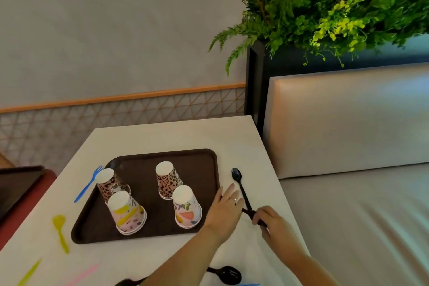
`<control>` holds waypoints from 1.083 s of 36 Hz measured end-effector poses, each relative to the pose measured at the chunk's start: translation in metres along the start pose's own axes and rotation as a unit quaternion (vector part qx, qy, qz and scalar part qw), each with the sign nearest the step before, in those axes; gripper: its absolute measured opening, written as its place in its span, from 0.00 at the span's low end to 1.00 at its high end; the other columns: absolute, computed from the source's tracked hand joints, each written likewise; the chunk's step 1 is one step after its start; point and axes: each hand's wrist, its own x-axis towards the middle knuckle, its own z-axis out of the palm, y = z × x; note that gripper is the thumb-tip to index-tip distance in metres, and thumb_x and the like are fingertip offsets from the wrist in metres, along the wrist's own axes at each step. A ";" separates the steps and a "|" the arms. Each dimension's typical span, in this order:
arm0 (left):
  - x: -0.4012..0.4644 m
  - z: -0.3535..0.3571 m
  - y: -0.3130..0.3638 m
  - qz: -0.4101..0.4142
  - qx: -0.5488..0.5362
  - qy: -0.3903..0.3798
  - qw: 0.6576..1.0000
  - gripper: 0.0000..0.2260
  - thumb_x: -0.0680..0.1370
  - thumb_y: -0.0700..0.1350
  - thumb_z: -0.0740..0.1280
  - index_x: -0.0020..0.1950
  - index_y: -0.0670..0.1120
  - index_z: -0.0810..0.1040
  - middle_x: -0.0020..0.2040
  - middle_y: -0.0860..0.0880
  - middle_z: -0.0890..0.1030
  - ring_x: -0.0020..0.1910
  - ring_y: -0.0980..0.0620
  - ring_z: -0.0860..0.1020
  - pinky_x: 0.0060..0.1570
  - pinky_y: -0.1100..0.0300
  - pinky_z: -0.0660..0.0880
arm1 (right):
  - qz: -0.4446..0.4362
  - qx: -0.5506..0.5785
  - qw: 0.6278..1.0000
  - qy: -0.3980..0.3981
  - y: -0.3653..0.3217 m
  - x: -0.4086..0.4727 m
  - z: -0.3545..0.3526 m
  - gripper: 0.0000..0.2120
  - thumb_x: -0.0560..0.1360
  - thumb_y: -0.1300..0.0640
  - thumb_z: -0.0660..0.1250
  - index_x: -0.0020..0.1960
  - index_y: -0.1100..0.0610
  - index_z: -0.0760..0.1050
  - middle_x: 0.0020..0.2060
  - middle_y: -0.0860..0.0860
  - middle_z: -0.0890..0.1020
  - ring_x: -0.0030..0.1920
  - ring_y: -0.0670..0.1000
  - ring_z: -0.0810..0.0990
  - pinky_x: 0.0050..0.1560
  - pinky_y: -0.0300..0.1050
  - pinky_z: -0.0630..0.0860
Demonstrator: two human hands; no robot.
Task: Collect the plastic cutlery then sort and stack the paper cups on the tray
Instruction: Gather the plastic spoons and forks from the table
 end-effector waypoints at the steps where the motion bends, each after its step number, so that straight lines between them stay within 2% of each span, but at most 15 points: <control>1: 0.004 -0.005 -0.001 0.006 -0.004 -0.010 1.000 0.11 0.75 0.42 0.65 0.57 0.44 0.77 0.56 0.44 0.80 0.61 0.43 0.76 0.70 0.45 0.59 | 0.001 0.025 0.999 0.031 0.001 0.002 -0.001 0.16 0.71 0.73 0.61 0.45 0.51 0.73 0.47 0.43 0.75 0.39 0.42 0.74 0.40 0.27 0.70; 2: 0.007 -0.008 -0.002 0.003 0.003 -0.045 0.999 0.10 0.80 0.42 0.58 0.59 0.42 0.73 0.55 0.42 0.79 0.59 0.41 0.76 0.72 0.47 0.56 | 0.020 0.055 0.996 0.061 0.000 0.003 -0.003 0.18 0.71 0.73 0.59 0.45 0.49 0.70 0.46 0.42 0.74 0.40 0.44 0.75 0.41 0.32 0.73; 3: 0.010 -0.012 -0.005 -0.008 -0.001 -0.066 0.998 0.12 0.82 0.43 0.53 0.61 0.41 0.70 0.55 0.41 0.78 0.56 0.40 0.76 0.68 0.49 0.61 | 0.050 0.090 0.991 0.089 0.000 0.005 -0.005 0.19 0.71 0.73 0.58 0.47 0.48 0.68 0.46 0.42 0.73 0.42 0.45 0.76 0.42 0.36 0.74; 5: 0.013 -0.017 -0.008 -0.038 -0.055 -0.100 0.993 0.14 0.83 0.46 0.50 0.60 0.39 0.69 0.53 0.38 0.78 0.51 0.38 0.77 0.48 0.50 0.69 | 0.099 0.140 0.974 0.149 0.001 0.009 -0.008 0.19 0.72 0.72 0.57 0.50 0.48 0.66 0.48 0.43 0.72 0.46 0.46 0.77 0.42 0.37 0.74; 7: 0.014 -0.018 -0.011 -0.086 -0.150 -0.096 0.980 0.15 0.83 0.47 0.51 0.59 0.38 0.69 0.49 0.37 0.78 0.47 0.39 0.77 0.40 0.51 0.67 | 0.130 0.151 0.966 0.167 0.006 0.015 -0.007 0.17 0.74 0.70 0.59 0.54 0.50 0.66 0.50 0.46 0.72 0.47 0.45 0.76 0.43 0.37 0.73; 10: 0.014 -0.016 -0.014 -0.141 -0.277 -0.074 0.948 0.12 0.83 0.48 0.53 0.51 0.40 0.70 0.37 0.44 0.72 0.39 0.45 0.72 0.37 0.58 0.63 | 0.138 0.117 0.979 0.096 0.012 0.029 0.003 0.16 0.75 0.66 0.60 0.60 0.53 0.67 0.55 0.47 0.72 0.48 0.45 0.75 0.48 0.38 0.72; 12: 0.012 -0.016 -0.014 -0.166 -0.344 -0.060 0.922 0.11 0.82 0.47 0.54 0.45 0.43 0.67 0.32 0.50 0.68 0.35 0.48 0.69 0.35 0.59 0.61 | 0.136 0.089 0.986 0.042 0.012 0.043 0.012 0.18 0.76 0.64 0.62 0.64 0.56 0.66 0.58 0.49 0.72 0.50 0.46 0.74 0.51 0.38 0.71; 16: 0.009 -0.010 -0.015 -0.217 -0.421 -0.056 0.879 0.14 0.82 0.46 0.55 0.37 0.48 0.67 0.33 0.53 0.70 0.35 0.52 0.70 0.37 0.60 0.64 | 0.154 0.065 0.986 -0.016 0.006 0.072 0.029 0.23 0.77 0.60 0.62 0.70 0.57 0.62 0.65 0.52 0.67 0.59 0.53 0.73 0.59 0.45 0.72; 18: 0.007 -0.006 -0.015 -0.231 -0.425 -0.053 0.874 0.16 0.82 0.46 0.54 0.34 0.51 0.66 0.34 0.55 0.70 0.34 0.56 0.70 0.33 0.68 0.64 | 0.171 0.053 0.984 -0.020 0.002 0.083 0.034 0.24 0.77 0.58 0.62 0.71 0.57 0.59 0.66 0.53 0.64 0.60 0.54 0.74 0.59 0.46 0.73; 21: 0.002 -0.002 -0.017 -0.240 -0.442 -0.044 0.863 0.14 0.82 0.45 0.54 0.38 0.49 0.69 0.33 0.55 0.70 0.31 0.60 0.68 0.29 0.72 0.64 | 0.194 0.018 0.980 -0.041 0.001 0.094 0.040 0.23 0.78 0.57 0.61 0.70 0.58 0.59 0.66 0.53 0.64 0.59 0.55 0.75 0.57 0.47 0.73; 26: -0.003 0.005 -0.017 -0.268 -0.497 -0.046 0.824 0.11 0.82 0.44 0.53 0.44 0.47 0.72 0.30 0.53 0.69 0.28 0.57 0.67 0.28 0.68 0.64 | 0.214 -0.012 0.975 -0.064 0.006 0.096 0.040 0.12 0.77 0.59 0.61 0.59 0.60 0.69 0.57 0.56 0.73 0.53 0.56 0.77 0.51 0.46 0.72; 28: -0.003 0.005 -0.015 -0.284 -0.539 -0.052 0.791 0.11 0.82 0.43 0.52 0.44 0.48 0.71 0.30 0.51 0.71 0.25 0.56 0.69 0.27 0.66 0.66 | 0.227 0.022 0.972 -0.055 0.008 0.091 0.037 0.11 0.74 0.59 0.65 0.55 0.62 0.73 0.52 0.56 0.77 0.49 0.55 0.78 0.49 0.44 0.73; 31: -0.003 0.000 -0.013 -0.316 -0.610 -0.046 0.725 0.10 0.83 0.42 0.51 0.47 0.47 0.70 0.32 0.48 0.75 0.23 0.57 0.74 0.27 0.65 0.69 | 0.262 0.129 0.956 -0.027 0.004 0.075 0.030 0.08 0.72 0.60 0.68 0.50 0.61 0.75 0.40 0.52 0.80 0.38 0.53 0.80 0.43 0.44 0.78; 35: -0.004 -0.009 -0.012 -0.332 -0.645 -0.030 0.688 0.08 0.83 0.43 0.51 0.54 0.44 0.69 0.40 0.49 0.78 0.32 0.56 0.76 0.34 0.66 0.70 | 0.245 0.214 0.946 0.014 -0.012 0.051 0.020 0.06 0.72 0.60 0.69 0.47 0.56 0.73 0.36 0.48 0.78 0.30 0.46 0.78 0.27 0.28 0.72; 39: -0.014 -0.014 -0.002 -0.322 -0.665 -0.026 0.673 0.09 0.83 0.44 0.52 0.55 0.45 0.70 0.49 0.47 0.79 0.41 0.54 0.78 0.42 0.63 0.74 | 0.216 0.222 0.951 -0.002 -0.032 0.032 0.017 0.06 0.72 0.59 0.70 0.46 0.53 0.74 0.36 0.46 0.78 0.30 0.44 0.78 0.29 0.29 0.74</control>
